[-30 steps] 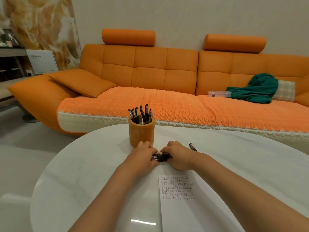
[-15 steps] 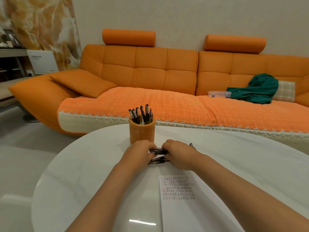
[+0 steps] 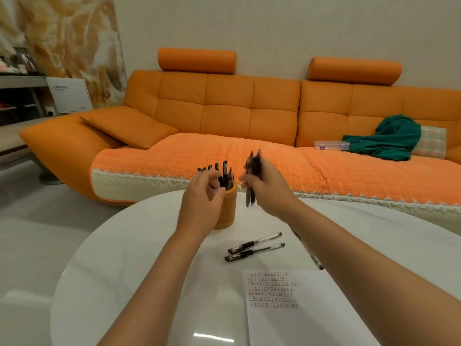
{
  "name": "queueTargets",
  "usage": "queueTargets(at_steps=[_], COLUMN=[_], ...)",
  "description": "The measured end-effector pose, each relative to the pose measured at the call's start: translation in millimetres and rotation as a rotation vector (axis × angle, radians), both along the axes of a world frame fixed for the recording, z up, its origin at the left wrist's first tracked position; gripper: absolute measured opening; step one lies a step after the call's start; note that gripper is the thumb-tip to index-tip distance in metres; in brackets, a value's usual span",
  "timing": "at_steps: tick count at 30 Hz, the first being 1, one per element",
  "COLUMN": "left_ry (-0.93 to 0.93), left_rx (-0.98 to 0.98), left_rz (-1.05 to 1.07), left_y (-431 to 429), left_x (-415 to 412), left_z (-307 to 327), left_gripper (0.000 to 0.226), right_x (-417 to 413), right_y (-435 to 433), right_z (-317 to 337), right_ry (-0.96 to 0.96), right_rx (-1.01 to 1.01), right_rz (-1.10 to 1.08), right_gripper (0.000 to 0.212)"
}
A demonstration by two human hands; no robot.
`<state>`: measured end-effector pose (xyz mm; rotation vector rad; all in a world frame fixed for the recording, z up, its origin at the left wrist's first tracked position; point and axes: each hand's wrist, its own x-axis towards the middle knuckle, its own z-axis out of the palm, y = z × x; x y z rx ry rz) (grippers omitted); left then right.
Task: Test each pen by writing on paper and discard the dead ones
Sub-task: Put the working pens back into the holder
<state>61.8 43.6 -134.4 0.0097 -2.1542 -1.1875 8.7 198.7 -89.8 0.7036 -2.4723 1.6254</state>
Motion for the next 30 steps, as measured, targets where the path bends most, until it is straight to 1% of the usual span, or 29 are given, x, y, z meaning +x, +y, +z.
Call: queueTargets(at_steps=[2, 4, 7, 9, 12, 14, 17, 20, 21, 23, 25, 27, 30], left_ry=[-0.027, -0.097, -0.212, -0.267, -0.317, -0.332, -0.347, -0.353, -0.352, -0.346, -0.342, -0.338, -0.339], left_rx=[-0.041, -0.039, -0.005, -0.007, 0.003, 0.012, 0.026, 0.031, 0.030, 0.026, 0.024, 0.027, 0.027], left_rz=[0.112, 0.166, 0.137, 0.094, 0.042, 0.012, -0.009, -0.019, -0.017, -0.015, -0.013, -0.015, -0.018], left_y=[-11, -20, -25, -27, -29, -29, -31, -33, -33, -34, -34, -34, -34], left_x=[-6, -11, -15, -19, -23, -24, -29, -35, -35, -35, -35, -35, -35], left_z=[-4, -10, -14, -17, -21, -23, -27, -30, -30, -30, -30, -30, -29], left_gripper=[0.037, 0.054, 0.078, 0.090, 0.101, 0.103, 0.105, 0.108, 0.108, 0.108, 0.109, 0.109, 0.108], right_x=[-5, -11, -21, -28, -35, -38, -40, -41, -44, -48, -50, -50, -50], right_y=[-11, -23, -43, -54, -66, -68, -71, -74, -75, -77, -77, -76, -76], right_z=[13, 22, 29, 30, 21, 14, 5, -2, -5, -11, -17, -21, -23], right_ry=[-0.042, -0.071, -0.125, -0.141, -0.148, -0.174, -0.193, -0.151, -0.128, -0.052, 0.006, 0.027, -0.020], right_rx=[-0.218, -0.367, -0.509, -0.522, -0.415, -0.369, -0.277, -0.166, -0.097, 0.136, 0.333, 0.387, 0.376], right_rz=[-0.031, -0.053, -0.083, -0.122, -0.169, -0.191, -0.211, -0.190, -0.190, -0.241, -0.298, -0.297, -0.254], right_gripper=[0.018, 0.018, 0.022, 0.022, 0.021, 0.021, 0.027, 0.025, 0.023, 0.016, 0.017, 0.021, 0.025])
